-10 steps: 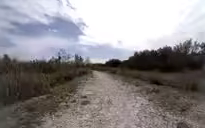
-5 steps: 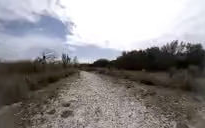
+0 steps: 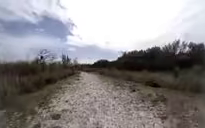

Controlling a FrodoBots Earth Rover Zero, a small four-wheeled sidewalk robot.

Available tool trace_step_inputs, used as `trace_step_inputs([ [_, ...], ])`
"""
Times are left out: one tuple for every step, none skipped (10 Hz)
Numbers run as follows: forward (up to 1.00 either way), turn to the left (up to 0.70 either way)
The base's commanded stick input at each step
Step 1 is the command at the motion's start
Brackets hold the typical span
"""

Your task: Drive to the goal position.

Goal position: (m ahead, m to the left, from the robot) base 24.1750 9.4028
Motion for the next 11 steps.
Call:
trace_step_inputs([
  [0.70, 0.00],
  [0.70, 0.00],
  [0.70, 0.00],
  [0.70, 0.00],
  [0.70, 0.00],
  [0.70, 0.00],
  [0.70, 0.00],
  [0.70, 0.00],
  [0.70, 0.24],
  [0.70, 0.35],
  [0.70, 0.35],
])
